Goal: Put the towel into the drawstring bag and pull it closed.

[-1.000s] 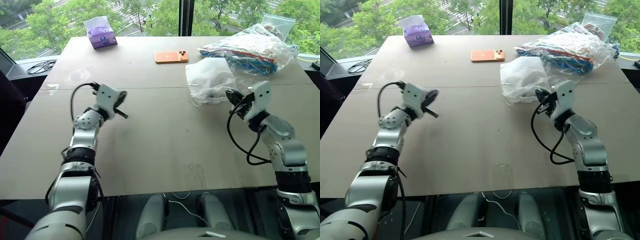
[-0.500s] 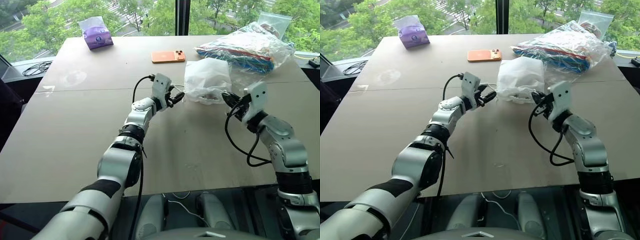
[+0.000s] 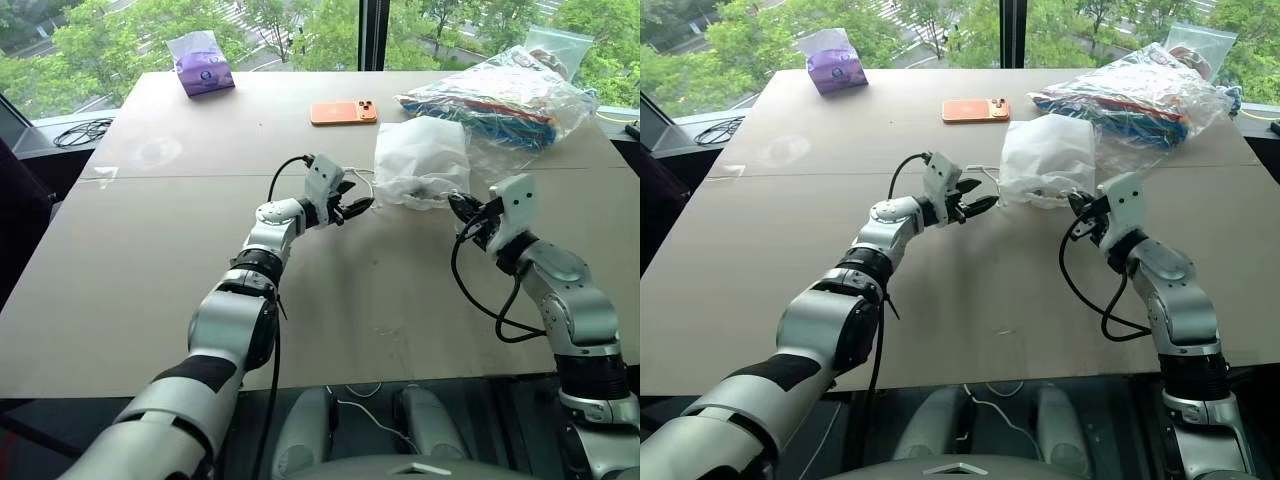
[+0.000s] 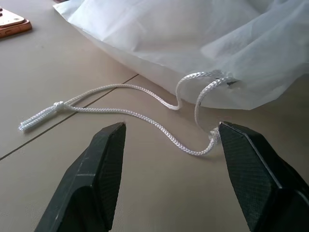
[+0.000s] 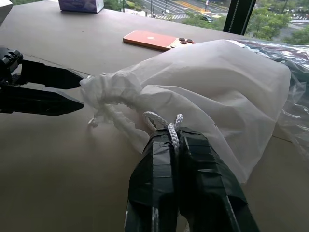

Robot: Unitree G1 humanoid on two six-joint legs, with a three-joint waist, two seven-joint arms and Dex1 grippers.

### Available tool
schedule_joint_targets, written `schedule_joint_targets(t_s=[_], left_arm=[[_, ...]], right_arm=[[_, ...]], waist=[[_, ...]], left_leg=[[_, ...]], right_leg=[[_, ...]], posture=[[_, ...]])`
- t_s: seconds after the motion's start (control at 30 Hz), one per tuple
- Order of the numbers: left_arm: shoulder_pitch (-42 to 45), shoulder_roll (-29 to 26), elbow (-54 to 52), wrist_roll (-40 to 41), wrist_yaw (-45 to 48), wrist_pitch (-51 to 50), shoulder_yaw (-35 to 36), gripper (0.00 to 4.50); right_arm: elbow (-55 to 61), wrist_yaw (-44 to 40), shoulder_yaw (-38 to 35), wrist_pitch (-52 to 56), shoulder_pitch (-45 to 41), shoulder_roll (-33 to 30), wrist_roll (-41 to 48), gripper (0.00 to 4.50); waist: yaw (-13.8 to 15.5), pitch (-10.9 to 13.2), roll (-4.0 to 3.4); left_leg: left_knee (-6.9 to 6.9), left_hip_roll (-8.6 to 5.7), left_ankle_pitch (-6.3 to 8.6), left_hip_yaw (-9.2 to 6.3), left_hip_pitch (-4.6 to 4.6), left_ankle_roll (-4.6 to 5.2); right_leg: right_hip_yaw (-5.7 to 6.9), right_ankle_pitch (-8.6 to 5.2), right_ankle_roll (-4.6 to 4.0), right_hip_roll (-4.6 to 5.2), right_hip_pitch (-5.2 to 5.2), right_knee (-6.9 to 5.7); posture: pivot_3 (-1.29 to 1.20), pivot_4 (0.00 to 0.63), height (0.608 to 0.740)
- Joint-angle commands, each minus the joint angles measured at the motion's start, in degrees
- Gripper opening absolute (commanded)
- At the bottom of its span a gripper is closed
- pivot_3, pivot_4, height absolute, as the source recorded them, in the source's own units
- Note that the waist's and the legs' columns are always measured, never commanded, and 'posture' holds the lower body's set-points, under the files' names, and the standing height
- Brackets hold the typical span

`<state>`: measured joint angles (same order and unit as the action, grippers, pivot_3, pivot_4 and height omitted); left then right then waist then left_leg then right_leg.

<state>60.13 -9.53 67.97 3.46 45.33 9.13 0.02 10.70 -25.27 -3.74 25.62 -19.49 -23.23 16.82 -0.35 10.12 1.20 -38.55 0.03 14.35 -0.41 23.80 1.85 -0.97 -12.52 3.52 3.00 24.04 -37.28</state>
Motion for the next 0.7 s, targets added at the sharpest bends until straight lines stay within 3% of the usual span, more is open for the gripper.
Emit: schedule_joint_targets(t_s=[0.03, 0.2, 0.33, 0.37, 0.43, 0.47, 0.7], left_arm=[[1.46, 2.07, -0.35, -0.52, -1.64, 1.32, 0.12, 3.12], [2.55, 3.51, 1.48, -1.85, -6.09, 1.87, 0.39, 3.12], [2.67, 3.04, 2.13, -2.69, -9.44, 2.61, 0.7, 1.54], [2.63, 2.92, 2.18, -2.8, -9.73, 2.78, 0.72, 1.38], [2.3, 2.44, 1.85, -2.53, -9.9, 3.24, 1.06, 0.22], [2.09, 2.17, 1.65, -2.29, -10.12, 3.32, 1.38, 0.06], [0.28, -0.69, 0.44, -2.96, -16.59, 6.34, 3.12, 0.06]], right_arm=[[2.38, 0.14, -1.38, -0.32, -1.33, -0.38, 0.51, 0.0], [2.99, 0.14, -1.65, -0.03, -0.87, -0.76, 0.46, 0.0], [3.89, 0.51, -1.98, 0.3, -0.01, -0.87, 0.47, 0.0], [4.05, 0.59, -2.05, 0.34, 0.15, -0.88, 0.49, 0.0], [4.29, 0.73, -2.2, 0.36, 0.48, -0.97, 0.49, 0.0], [4.32, 0.8, -2.32, 0.33, 0.58, -1.03, 0.52, 0.0], [3.05, 1.95, -3.63, -1.14, 0.51, -1.27, -0.46, 0.0]], waist=[[-0.16, 0.0, 0.0], [-0.54, 0.0, 0.0], [-0.41, 0.0, 0.0], [-0.38, 0.0, 0.0], [-0.36, 0.0, 0.0], [-0.34, 0.0, 0.0], [-0.45, 0.0, 0.0]], left_leg=[[0.0, 0.0, 0.0, 0.0, 0.0, 0.0], [0.01, 0.02, 0.0, -0.01, -0.06, 0.0], [0.01, 0.03, 0.0, -0.04, -0.06, 0.0], [0.0, 0.03, 0.0, -0.05, -0.05, 0.0], [0.0, 0.02, 0.0, -0.05, -0.05, 0.0], [0.0, 0.02, 0.0, -0.06, -0.05, 0.0], [0.01, 0.03, 0.0, -0.08, -0.06, 0.0]], right_leg=[[0.0, 0.0, 0.0, 0.0, 0.0, 0.0], [-0.01, 0.0, 0.0, -0.04, 0.01, -0.07], [-0.03, 0.0, 0.0, -0.04, 0.01, -0.1], [-0.02, 0.0, 0.0, -0.04, 0.01, -0.1], [-0.03, 0.0, 0.0, -0.03, 0.01, -0.09], [-0.03, 0.0, 0.0, -0.02, 0.01, -0.09], [-0.03, 0.0, 0.0, -0.03, 0.01, -0.1]], posture=[[0.0, 0.15, 0.74], [0.0, 0.15, 0.74], [0.0, 0.15, 0.74], [0.0, 0.15, 0.74], [0.0, 0.15, 0.74], [0.0, 0.15, 0.74], [0.0, 0.15, 0.74]])
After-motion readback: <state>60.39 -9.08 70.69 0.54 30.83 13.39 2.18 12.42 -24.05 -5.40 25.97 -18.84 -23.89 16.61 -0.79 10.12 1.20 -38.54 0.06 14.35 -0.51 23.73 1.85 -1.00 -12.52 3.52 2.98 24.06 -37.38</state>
